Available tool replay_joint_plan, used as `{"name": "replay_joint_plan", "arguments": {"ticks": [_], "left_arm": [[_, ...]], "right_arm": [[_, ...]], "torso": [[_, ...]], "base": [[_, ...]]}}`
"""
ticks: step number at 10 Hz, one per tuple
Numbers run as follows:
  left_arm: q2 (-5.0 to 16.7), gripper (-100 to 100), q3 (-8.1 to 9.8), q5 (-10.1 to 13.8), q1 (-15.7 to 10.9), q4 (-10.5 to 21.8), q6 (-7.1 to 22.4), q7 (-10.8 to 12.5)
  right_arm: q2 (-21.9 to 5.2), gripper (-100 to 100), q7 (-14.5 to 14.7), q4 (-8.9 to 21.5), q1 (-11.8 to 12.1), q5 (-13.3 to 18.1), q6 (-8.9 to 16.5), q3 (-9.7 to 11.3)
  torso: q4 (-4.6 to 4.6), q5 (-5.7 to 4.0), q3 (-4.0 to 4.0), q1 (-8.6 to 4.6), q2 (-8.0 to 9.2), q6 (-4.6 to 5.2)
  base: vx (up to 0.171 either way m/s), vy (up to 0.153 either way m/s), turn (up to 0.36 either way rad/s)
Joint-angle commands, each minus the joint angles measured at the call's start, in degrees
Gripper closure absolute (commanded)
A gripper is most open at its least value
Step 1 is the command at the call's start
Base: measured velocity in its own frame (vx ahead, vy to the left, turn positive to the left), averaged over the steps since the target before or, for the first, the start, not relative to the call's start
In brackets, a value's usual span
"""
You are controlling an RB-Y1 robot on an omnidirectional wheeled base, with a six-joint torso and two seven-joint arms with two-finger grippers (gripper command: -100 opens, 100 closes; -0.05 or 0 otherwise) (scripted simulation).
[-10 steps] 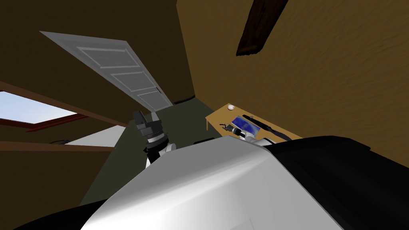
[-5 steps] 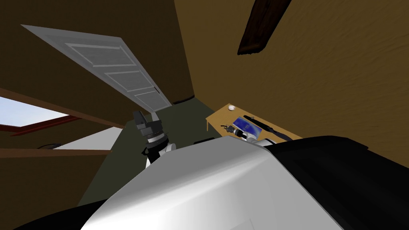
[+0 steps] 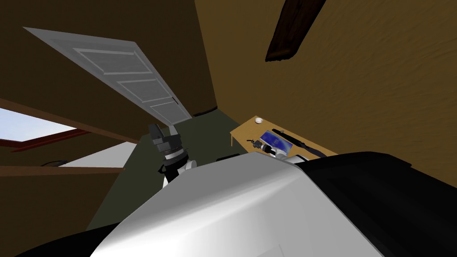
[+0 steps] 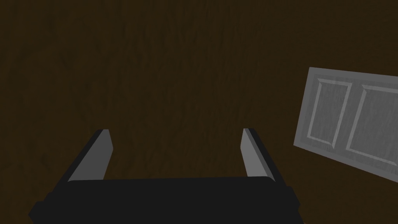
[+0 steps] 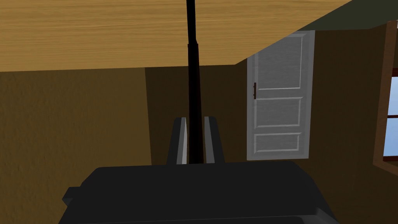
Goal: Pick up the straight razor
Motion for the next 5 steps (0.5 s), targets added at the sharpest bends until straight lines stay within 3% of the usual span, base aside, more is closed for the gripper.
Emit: {"name": "replay_joint_plan", "arguments": {"ticks": [1,5], "left_arm": [[0.00,0,0.00,0.00,0.00,0.00,0.00,0.00],[0.00,0,0.00,0.00,-0.02,0.00,0.00,0.00]], "right_arm": [[0.14,100,-1.13,-1.50,-0.18,0.20,2.00,0.35],[1.35,100,-3.69,-2.16,-4.00,0.74,7.29,1.55]], "torso": [[0.00,0.00,0.00,0.00,0.00,0.00],[0.06,-0.08,0.28,-0.31,0.55,0.06]], "base": [[-0.055,-0.017,0.060],[-0.148,-0.054,0.077]]}}
